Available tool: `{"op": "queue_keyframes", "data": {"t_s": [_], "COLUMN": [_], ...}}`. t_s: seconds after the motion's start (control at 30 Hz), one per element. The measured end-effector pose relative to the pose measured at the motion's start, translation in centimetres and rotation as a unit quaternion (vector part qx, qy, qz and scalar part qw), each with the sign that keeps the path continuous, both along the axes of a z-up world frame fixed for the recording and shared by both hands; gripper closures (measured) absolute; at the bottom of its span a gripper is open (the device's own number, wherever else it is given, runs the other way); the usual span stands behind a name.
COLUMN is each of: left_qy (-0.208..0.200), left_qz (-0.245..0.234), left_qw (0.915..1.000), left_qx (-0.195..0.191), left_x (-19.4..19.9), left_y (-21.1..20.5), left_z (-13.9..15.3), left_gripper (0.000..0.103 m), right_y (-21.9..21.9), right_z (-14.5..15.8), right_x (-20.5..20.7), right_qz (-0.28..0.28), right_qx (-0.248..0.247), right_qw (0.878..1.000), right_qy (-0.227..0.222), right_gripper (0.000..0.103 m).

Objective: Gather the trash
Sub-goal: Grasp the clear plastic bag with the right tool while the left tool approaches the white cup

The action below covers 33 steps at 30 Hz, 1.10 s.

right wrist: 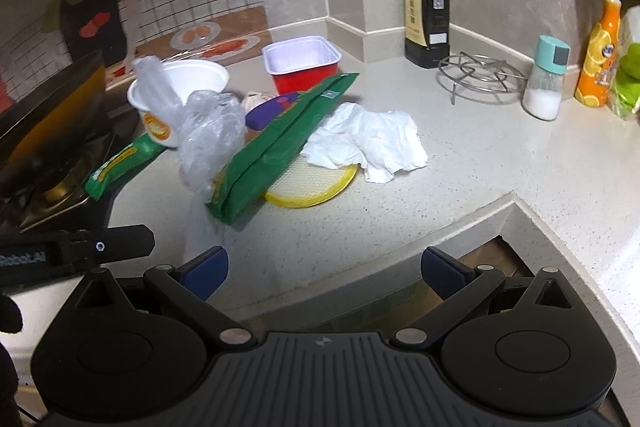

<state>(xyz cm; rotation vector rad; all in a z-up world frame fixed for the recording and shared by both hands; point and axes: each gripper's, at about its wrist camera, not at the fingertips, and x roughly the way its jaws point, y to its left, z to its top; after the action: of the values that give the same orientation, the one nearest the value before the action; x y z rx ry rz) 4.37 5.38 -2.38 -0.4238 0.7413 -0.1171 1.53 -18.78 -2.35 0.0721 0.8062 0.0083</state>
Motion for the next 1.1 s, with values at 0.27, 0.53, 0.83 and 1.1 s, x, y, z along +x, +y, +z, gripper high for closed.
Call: {"op": "queue_keyframes", "data": {"t_s": [0.27,0.53,0.83,1.1], "left_qy": [-0.029,-0.038,-0.053,-0.013], "left_qz": [-0.016,0.001,-0.015,0.057], "left_qw": [0.9994,0.9993,0.9985,0.9951], "left_qx": [0.007,-0.003,-0.001,0.079], "left_x": [2.3,7.0,9.1,8.8], "left_y": [4.5,9.2,6.5,4.9], "left_z": [-0.8,-0.6,-1.8,-1.4], "left_gripper": [0.091,0.09,0.09,0.09], "right_y": [1.2,2.1,3.4,-1.7], "right_z": [-0.1,1.3,1.5,0.0], "right_x": [4.8,9.6,8.4,9.5], "right_qz": [-0.04,-0.113,-0.052,-0.046], "right_qx": [-0.009,0.019,-0.071,-0.001], "right_qw": [0.999,0.993,0.996,0.999], "right_qy": [-0.002,-0.016,-0.022,-0.023], "right_gripper": [0.0,0.0,0.0,0.0]}}
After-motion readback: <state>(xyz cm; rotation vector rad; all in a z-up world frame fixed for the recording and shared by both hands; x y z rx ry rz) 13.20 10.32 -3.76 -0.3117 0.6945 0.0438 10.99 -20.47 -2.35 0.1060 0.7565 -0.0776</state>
